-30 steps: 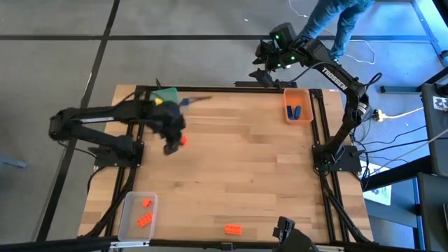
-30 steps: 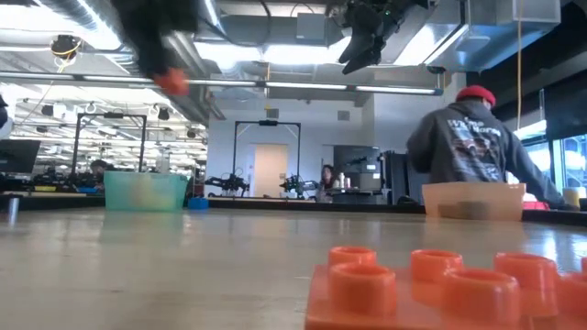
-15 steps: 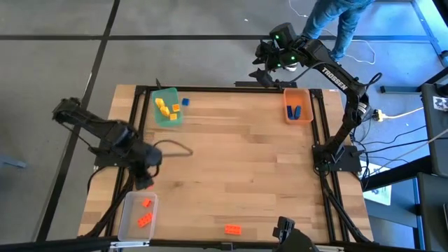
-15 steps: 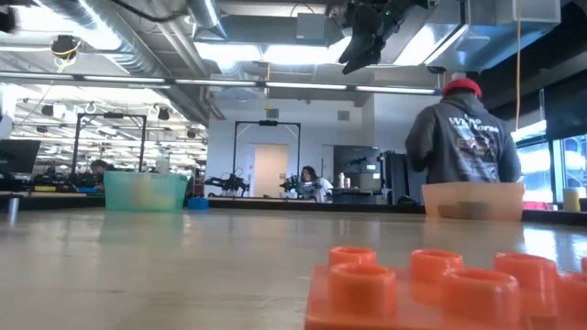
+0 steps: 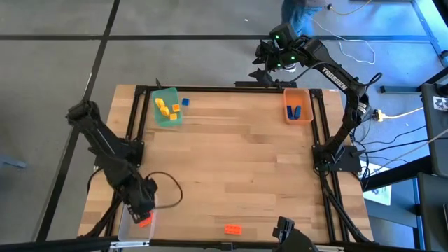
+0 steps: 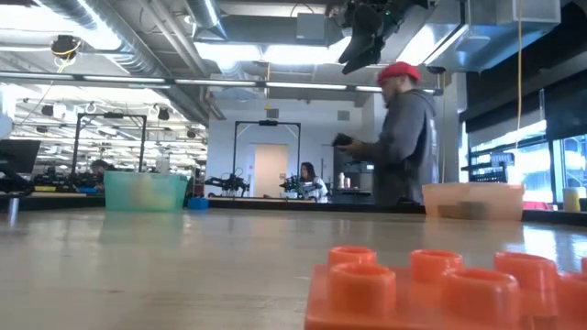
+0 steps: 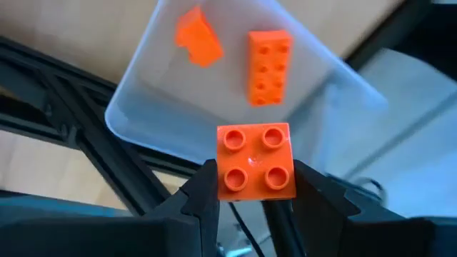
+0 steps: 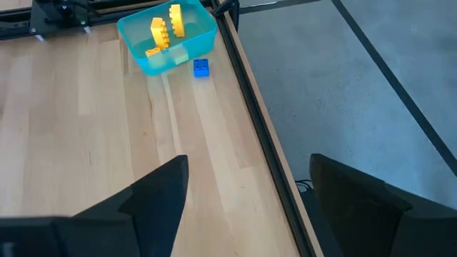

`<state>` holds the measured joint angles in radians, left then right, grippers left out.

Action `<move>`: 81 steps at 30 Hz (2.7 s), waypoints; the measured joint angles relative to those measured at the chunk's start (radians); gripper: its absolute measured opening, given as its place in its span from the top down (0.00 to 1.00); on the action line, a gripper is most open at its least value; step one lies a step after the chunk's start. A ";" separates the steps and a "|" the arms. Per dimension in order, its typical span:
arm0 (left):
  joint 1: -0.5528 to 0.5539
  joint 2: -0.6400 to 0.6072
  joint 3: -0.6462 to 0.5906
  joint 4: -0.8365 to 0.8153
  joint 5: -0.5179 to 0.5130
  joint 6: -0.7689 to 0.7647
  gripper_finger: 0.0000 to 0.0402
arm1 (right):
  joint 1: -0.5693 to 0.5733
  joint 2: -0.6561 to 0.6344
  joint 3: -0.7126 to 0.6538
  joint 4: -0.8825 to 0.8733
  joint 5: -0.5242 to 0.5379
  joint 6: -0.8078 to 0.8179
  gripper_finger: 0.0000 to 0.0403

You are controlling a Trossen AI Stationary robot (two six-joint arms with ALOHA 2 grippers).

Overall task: Sort & place blocks by color
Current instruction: Put the orange game piece into the transparent bin

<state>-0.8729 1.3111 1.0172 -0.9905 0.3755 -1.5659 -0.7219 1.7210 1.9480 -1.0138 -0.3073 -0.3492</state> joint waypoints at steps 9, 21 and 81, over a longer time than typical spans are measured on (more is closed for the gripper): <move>-0.058 0.256 0.000 0.050 -0.001 0.006 0.68 | 0.000 0.000 0.000 0.000 0.000 0.003 0.28; -0.066 0.359 0.000 0.050 -0.017 0.054 0.52 | 0.000 0.000 0.000 0.000 0.000 0.004 0.28; -0.061 -0.180 0.000 -0.169 -0.915 0.401 0.51 | 1.326 0.094 -0.644 0.565 0.394 1.042 0.28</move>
<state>-0.9344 1.1309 1.0168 -1.1591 -0.5392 -1.1649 0.6038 1.8149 1.3043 -0.4486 0.0865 0.6930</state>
